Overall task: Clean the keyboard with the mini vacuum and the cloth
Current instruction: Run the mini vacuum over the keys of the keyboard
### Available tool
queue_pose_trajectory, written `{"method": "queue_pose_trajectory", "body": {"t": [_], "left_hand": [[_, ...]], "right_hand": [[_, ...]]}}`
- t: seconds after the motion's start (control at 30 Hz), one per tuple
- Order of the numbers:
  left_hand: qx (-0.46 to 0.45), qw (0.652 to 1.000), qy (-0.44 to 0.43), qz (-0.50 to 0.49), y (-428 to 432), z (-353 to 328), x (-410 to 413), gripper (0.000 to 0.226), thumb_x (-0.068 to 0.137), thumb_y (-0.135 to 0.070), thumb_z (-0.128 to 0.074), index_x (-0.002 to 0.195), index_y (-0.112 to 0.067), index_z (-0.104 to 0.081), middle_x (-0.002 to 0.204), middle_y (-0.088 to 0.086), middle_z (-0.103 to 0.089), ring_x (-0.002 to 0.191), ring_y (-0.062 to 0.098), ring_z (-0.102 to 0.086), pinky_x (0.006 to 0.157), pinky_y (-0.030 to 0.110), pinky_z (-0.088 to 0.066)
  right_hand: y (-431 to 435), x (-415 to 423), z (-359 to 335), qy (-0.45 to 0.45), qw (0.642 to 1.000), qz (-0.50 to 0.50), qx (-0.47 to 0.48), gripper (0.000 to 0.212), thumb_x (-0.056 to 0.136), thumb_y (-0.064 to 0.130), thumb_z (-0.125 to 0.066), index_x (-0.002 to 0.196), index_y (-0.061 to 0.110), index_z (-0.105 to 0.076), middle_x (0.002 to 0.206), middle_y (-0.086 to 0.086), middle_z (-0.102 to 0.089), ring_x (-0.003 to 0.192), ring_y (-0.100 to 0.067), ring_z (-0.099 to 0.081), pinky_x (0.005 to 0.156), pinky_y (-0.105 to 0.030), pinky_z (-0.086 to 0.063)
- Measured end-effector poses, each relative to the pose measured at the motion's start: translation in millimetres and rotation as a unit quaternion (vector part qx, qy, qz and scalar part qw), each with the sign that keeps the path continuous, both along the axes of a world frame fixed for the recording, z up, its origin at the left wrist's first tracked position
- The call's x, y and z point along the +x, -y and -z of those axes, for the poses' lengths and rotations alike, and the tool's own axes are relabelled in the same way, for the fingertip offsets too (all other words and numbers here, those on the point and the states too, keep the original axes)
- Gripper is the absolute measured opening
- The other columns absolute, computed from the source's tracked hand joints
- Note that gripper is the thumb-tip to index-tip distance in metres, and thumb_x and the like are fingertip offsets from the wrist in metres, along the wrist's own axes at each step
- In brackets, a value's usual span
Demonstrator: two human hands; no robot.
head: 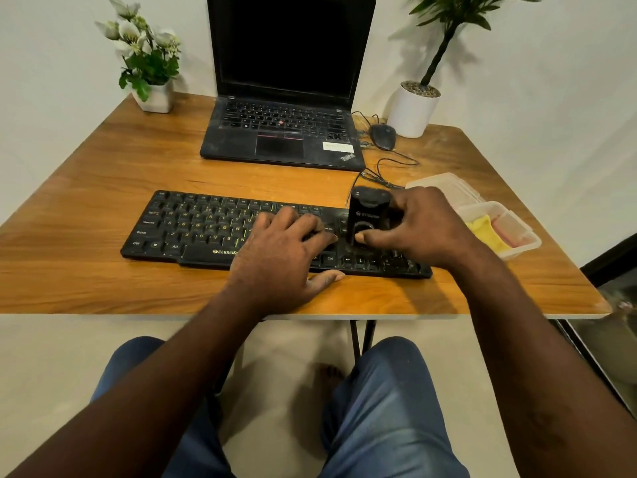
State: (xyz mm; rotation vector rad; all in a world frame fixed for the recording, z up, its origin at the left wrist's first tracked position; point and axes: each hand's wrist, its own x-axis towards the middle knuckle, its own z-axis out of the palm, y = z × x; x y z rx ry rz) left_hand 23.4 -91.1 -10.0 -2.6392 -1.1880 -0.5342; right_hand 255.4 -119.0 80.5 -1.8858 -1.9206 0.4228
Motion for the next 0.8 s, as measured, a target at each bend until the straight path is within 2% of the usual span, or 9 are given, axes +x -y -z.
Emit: {"method": "queue_pose_trajectory", "body": {"t": [0.1, 0.23, 0.3, 0.4, 0.47, 0.53, 0.63, 0.73, 0.8], "left_hand": [[0.007, 1.000, -0.002, 0.011, 0, 0, -1, 0.064, 0.094, -0.077, -0.036, 0.140, -0.039, -0.058, 0.128, -0.001, -0.056, 0.114, 0.023, -0.045, 0.091, 0.045, -0.040], [0.009, 1.000, -0.002, 0.015, 0, 0, -1, 0.062, 0.095, -0.077, -0.034, 0.140, -0.041, -0.058, 0.127, -0.002, -0.057, 0.113, 0.022, -0.044, 0.089, 0.044, -0.039], [0.004, 1.000, -0.006, 0.010, -1, -1, -1, 0.063, 0.095, -0.077, -0.034, 0.140, -0.040, -0.058, 0.128, -0.002, -0.057, 0.114, 0.023, -0.045, 0.090, 0.044, -0.040], [-0.007, 1.000, -0.013, 0.007, -1, -2, 0, 0.065, 0.095, -0.078, -0.031, 0.142, -0.041, -0.056, 0.131, -0.002, -0.055, 0.116, 0.022, -0.044, 0.092, 0.045, -0.040], [-0.008, 1.000, -0.014, 0.006, -1, -2, -1, 0.066, 0.095, -0.079, -0.029, 0.142, -0.041, -0.056, 0.131, -0.002, -0.055, 0.117, 0.023, -0.044, 0.093, 0.045, -0.040], [-0.007, 1.000, -0.011, 0.005, 0, -2, -1, 0.066, 0.095, -0.079, -0.029, 0.141, -0.040, -0.058, 0.131, -0.001, -0.056, 0.117, 0.023, -0.044, 0.093, 0.045, -0.040], [-0.017, 1.000, -0.012, 0.003, 0, -3, 0, 0.067, 0.095, -0.079, -0.028, 0.141, -0.041, -0.057, 0.132, -0.002, -0.055, 0.118, 0.022, -0.043, 0.094, 0.045, -0.039], [-0.015, 1.000, -0.011, 0.003, 1, -4, 0, 0.068, 0.095, -0.080, -0.027, 0.142, -0.041, -0.057, 0.132, -0.002, -0.055, 0.118, 0.022, -0.043, 0.094, 0.045, -0.039], [-0.011, 1.000, -0.011, 0.002, 1, -3, -1, 0.067, 0.095, -0.079, -0.028, 0.141, -0.041, -0.058, 0.131, -0.003, -0.055, 0.117, 0.022, -0.043, 0.093, 0.044, -0.039]], "right_hand": [[-2, 8, 3, 0.050, 0.996, 0.066, 0.034, 0.051, 0.076, 0.047, -0.087, 0.120, 0.025, -0.073, 0.104, 0.002, -0.077, 0.092, -0.016, -0.070, 0.080, -0.041, -0.060], [9, 14, 5, -0.009, 0.999, 0.043, -0.006, 0.042, 0.074, 0.040, -0.089, 0.109, 0.021, -0.075, 0.091, 0.010, -0.074, 0.083, -0.006, -0.070, 0.066, -0.022, -0.054], [12, 16, 4, -0.025, 0.999, 0.037, -0.024, 0.044, 0.073, 0.040, -0.089, 0.110, 0.020, -0.075, 0.093, 0.008, -0.075, 0.084, -0.007, -0.070, 0.069, -0.027, -0.058], [6, 17, 9, 0.013, 0.995, 0.098, 0.029, 0.051, 0.075, 0.048, -0.087, 0.116, 0.021, -0.074, 0.099, 0.002, -0.077, 0.088, -0.014, -0.070, 0.074, -0.038, -0.060], [5, 16, 12, 0.001, 0.992, 0.113, 0.048, 0.049, 0.076, 0.047, -0.087, 0.115, 0.021, -0.074, 0.097, 0.003, -0.075, 0.085, -0.013, -0.070, 0.068, -0.033, -0.057], [8, 18, 9, -0.048, 0.996, 0.079, 0.002, 0.044, 0.075, 0.041, -0.089, 0.111, 0.020, -0.074, 0.095, 0.007, -0.075, 0.086, -0.011, -0.071, 0.066, -0.026, -0.054], [7, 19, 1, -0.036, 0.996, 0.056, -0.054, 0.046, 0.072, 0.042, -0.090, 0.109, 0.020, -0.076, 0.096, 0.004, -0.077, 0.089, -0.013, -0.072, 0.075, -0.036, -0.060], [-2, 11, 2, 0.037, 0.994, 0.100, 0.024, 0.050, 0.073, 0.048, -0.088, 0.113, 0.021, -0.076, 0.103, 0.000, -0.078, 0.092, -0.018, -0.071, 0.079, -0.045, -0.061], [-3, 9, 2, 0.029, 0.996, 0.081, 0.025, 0.049, 0.073, 0.047, -0.088, 0.113, 0.021, -0.076, 0.102, 0.000, -0.078, 0.091, -0.017, -0.072, 0.080, -0.044, -0.061]]}}
